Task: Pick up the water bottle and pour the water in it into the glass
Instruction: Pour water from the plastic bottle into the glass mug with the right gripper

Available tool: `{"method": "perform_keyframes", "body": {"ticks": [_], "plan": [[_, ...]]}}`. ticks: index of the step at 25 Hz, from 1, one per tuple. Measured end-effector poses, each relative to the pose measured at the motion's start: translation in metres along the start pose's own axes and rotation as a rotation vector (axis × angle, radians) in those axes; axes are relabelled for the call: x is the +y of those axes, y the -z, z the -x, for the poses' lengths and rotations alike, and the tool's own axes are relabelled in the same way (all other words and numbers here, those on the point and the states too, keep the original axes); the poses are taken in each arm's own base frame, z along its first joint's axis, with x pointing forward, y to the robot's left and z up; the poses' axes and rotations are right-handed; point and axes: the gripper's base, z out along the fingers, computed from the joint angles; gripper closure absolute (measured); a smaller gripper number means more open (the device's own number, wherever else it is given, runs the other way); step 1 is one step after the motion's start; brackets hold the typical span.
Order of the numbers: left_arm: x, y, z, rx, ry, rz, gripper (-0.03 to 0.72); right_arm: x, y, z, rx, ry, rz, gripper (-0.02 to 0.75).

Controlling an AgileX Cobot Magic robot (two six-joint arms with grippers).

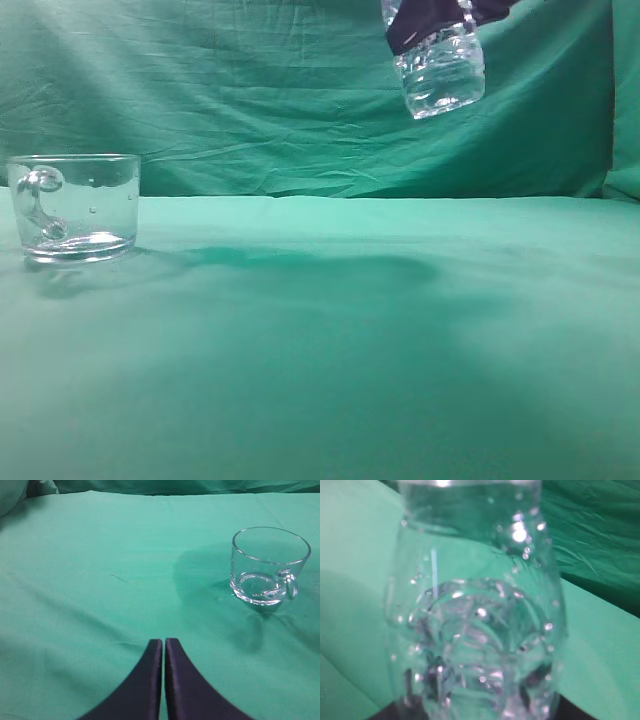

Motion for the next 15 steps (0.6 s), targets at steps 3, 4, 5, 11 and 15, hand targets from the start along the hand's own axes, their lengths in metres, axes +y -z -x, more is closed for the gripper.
{"method": "perform_keyframes", "body": {"ticks": [3, 4, 5, 11, 15], "plan": [[0.0, 0.0, 0.0, 0.0, 0.0, 0.0, 0.688, 0.012, -0.004, 0.023, 0.035, 0.116, -0.006, 0.498], [0.0, 0.0, 0.0, 0.0, 0.0, 0.0, 0.688, 0.018, -0.006, 0.031, 0.034, 0.15, -0.004, 0.498], [0.0, 0.0, 0.0, 0.0, 0.0, 0.0, 0.688, 0.024, -0.009, 0.036, 0.039, 0.177, 0.001, 0.498], [0.0, 0.0, 0.0, 0.0, 0.0, 0.0, 0.688, 0.055, -0.042, 0.05, 0.082, 0.33, 0.014, 0.498], [0.0, 0.0, 0.0, 0.0, 0.0, 0.0, 0.688, 0.074, -0.068, 0.047, 0.131, 0.423, 0.012, 0.498]]}}
